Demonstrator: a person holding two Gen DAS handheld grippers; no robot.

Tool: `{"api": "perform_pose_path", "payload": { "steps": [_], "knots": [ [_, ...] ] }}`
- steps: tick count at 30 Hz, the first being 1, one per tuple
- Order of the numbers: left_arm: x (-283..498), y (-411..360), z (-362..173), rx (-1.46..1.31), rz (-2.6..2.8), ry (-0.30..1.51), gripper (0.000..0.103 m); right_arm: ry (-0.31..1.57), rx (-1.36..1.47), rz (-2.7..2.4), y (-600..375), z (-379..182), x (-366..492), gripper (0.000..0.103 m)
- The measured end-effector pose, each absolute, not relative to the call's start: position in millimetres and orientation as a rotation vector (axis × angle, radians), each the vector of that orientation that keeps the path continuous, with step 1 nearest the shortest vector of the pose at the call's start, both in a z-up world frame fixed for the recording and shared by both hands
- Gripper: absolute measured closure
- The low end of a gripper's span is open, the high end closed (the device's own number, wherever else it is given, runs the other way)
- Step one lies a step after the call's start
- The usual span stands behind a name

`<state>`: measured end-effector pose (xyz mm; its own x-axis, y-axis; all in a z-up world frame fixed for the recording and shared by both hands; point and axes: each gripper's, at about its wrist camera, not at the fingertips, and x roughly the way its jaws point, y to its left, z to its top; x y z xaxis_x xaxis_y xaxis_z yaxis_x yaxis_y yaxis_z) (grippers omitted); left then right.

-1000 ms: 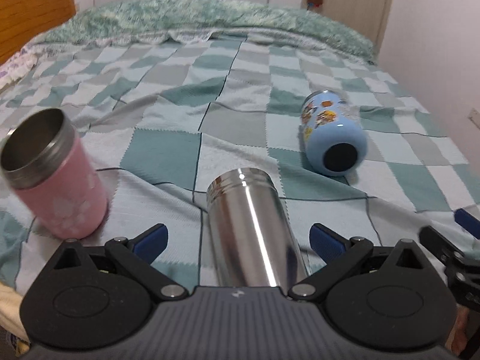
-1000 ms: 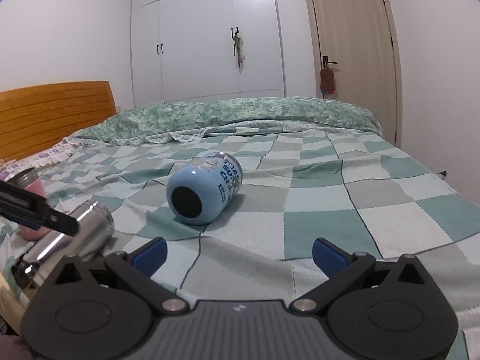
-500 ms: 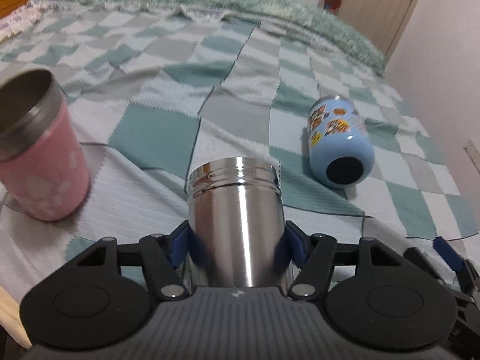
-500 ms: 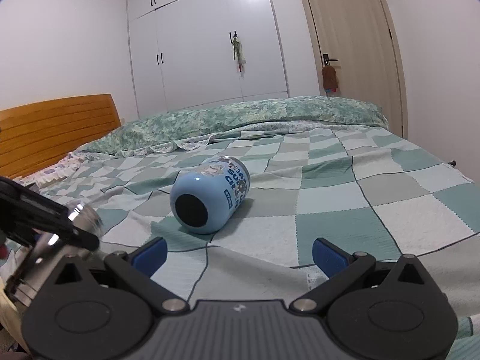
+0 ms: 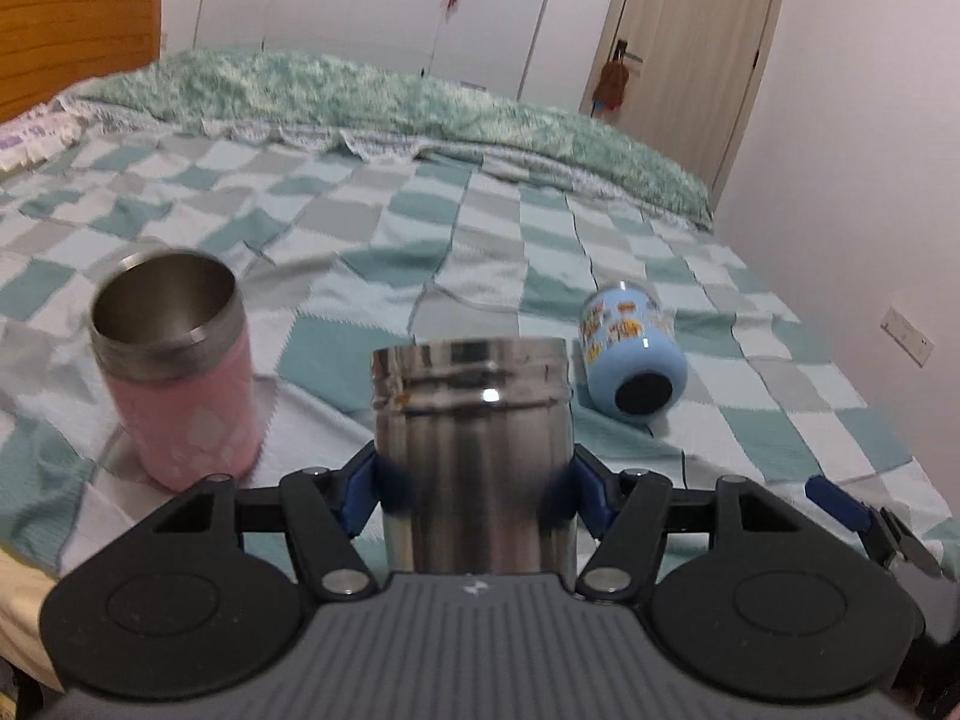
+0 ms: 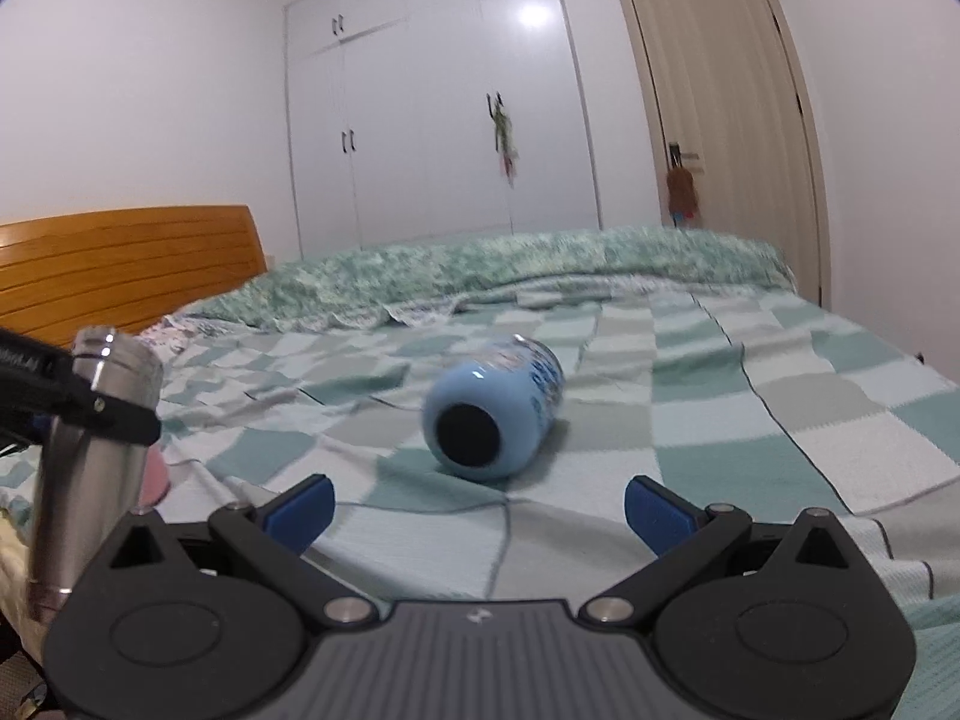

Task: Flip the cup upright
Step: 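Rotate the silver bottle upright with the left tool and lower it beside the pink cup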

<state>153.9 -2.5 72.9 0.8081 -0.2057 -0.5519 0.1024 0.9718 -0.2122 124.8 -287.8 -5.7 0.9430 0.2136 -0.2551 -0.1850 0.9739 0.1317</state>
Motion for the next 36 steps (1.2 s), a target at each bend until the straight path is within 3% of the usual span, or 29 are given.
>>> {"api": "perform_pose_path", "payload": {
  "steps": [11,20,29,30,31,33,36],
  "knots": [
    [181.8,5.0,104.6,-0.085,-0.012,0.404,0.039,0.238,0.138,0.161,-287.0,-7.0,126.7,0.0],
    [223.8,-5.1,68.7,0.009,0.062,0.45,0.04,0.248,0.159,0.15,-289.8,-12.3,130.0,0.0],
    [207.6,-9.8,49.0,0.055,0.051,0.406,0.039,0.247,0.153,0.147,-288.9,-13.8,130.8,0.0],
    [207.3,-8.8,51.4,0.045,0.051,0.405,0.033,0.244,0.153,0.149,-289.1,-13.6,130.4,0.0],
    [205.9,-8.2,54.0,0.034,0.049,0.397,0.017,0.241,0.154,0.15,-289.5,-13.4,130.2,0.0],
    [197.2,-5.7,62.6,0.012,0.033,0.343,0.0,0.234,0.154,0.15,-290.3,-13.2,128.6,0.0],
    [178.3,-4.9,78.4,-0.004,0.037,0.267,0.0,0.212,0.149,0.148,-291.2,-11.6,121.9,0.0]
  ]
}}
